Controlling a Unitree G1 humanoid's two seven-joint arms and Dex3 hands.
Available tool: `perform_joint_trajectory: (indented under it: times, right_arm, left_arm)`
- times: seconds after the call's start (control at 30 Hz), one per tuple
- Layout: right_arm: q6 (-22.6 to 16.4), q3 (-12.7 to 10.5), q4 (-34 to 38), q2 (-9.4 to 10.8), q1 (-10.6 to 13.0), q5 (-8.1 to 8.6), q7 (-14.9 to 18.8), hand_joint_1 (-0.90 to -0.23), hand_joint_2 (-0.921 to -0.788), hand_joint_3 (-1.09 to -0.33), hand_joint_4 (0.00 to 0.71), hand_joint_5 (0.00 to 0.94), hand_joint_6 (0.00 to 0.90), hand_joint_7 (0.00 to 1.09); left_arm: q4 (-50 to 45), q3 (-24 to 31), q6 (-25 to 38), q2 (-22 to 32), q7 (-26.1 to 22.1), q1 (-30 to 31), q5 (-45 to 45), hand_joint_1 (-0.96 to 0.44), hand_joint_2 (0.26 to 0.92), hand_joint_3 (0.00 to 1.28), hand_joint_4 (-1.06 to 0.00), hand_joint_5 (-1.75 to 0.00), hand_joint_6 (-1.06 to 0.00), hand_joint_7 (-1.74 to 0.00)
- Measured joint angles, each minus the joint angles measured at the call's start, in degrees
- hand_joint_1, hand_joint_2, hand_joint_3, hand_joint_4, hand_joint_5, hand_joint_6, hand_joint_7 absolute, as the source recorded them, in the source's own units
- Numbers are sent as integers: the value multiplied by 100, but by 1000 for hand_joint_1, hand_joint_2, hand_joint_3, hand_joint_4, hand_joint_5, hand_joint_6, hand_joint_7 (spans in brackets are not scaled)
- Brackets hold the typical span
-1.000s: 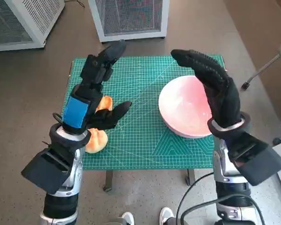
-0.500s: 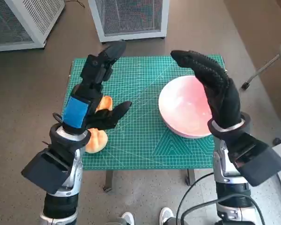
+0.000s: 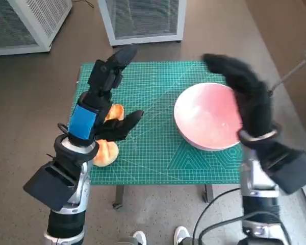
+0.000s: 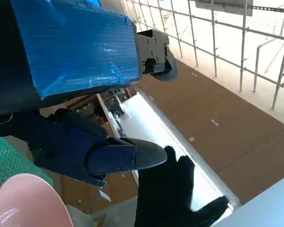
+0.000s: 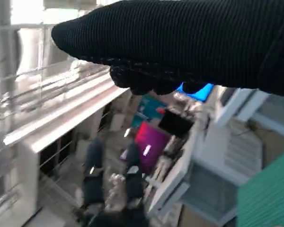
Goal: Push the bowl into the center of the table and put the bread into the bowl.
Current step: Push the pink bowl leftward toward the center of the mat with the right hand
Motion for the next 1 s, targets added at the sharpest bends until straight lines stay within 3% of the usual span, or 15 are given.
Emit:
perform_joint_trajectory:
  times: [0.27, 0.47, 0.77, 1.0]
  right_arm:
    - [-424, -521, 1299, -203, -350, 105, -75, -545, -921, -547, 292, 5, 18, 581]
    - [-752, -816, 2427, -394, -697, 79, -289, -538, -921, -571, 293, 4, 21, 560]
    - [-910, -960, 3776, -591, -1022, -236, -831, -504, -921, -635, 293, 2, 3, 544]
    - [-573, -1034, 4453, -672, -1151, -319, -968, -467, -921, -654, 283, 2, 4, 531]
  left_arm:
    - [27, 12, -11, -2, 0, 0, -9, -530, 921, 420, -11, -380, 1, -544]
    - [61, 20, -28, -5, 1, 0, -9, -532, 921, 419, -11, -379, 1, -545]
    - [118, 19, -48, -41, 13, -1, -9, -532, 921, 419, -11, -378, 1, -547]
    - [124, 14, -57, -71, 14, -1, -9, -526, 921, 421, -10, -380, 1, -551]
